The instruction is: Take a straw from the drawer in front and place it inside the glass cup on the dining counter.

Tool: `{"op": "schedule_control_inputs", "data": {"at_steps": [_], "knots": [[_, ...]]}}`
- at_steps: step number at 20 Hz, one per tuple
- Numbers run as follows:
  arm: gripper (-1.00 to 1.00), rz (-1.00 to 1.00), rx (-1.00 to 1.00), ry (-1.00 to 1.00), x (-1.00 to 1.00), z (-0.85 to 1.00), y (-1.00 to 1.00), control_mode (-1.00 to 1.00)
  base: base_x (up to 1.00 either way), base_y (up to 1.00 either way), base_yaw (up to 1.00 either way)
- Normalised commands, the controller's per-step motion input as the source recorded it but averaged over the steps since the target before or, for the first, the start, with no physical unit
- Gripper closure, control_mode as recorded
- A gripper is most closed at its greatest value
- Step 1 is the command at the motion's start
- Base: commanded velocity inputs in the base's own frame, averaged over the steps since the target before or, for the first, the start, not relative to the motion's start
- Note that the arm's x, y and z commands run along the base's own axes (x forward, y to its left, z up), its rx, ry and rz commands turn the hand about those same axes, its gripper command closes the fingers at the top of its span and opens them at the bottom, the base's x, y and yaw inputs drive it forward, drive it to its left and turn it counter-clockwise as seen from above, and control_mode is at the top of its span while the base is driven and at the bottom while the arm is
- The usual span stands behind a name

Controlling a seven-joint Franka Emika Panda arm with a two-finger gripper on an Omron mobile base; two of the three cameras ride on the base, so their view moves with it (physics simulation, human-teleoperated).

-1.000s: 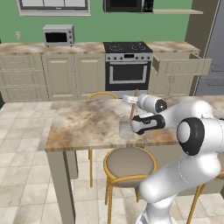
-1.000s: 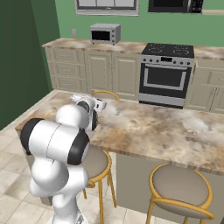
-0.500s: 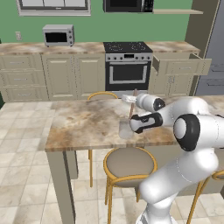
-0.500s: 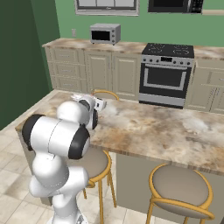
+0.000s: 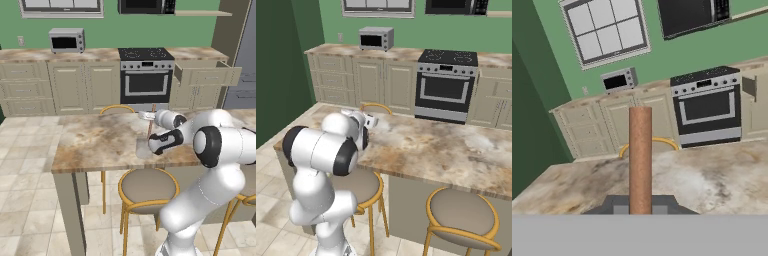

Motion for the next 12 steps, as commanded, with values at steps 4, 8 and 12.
{"op": "schedule_control_inputs", "data": {"at_steps": [4, 8, 12], "knots": [[1.00, 0.00, 0.00, 0.00, 0.14, -0.15, 0.03, -1.00, 0.00, 0.00, 0.00], [1.00, 0.00, 0.00, 0.00, 0.12, -0.14, 0.07, -1.00, 0.00, 0.00, 0.00], [1.00, 0.00, 0.00, 0.00, 0.06, -0.17, 0.03, -1.00, 0.00, 0.00, 0.00]]}}
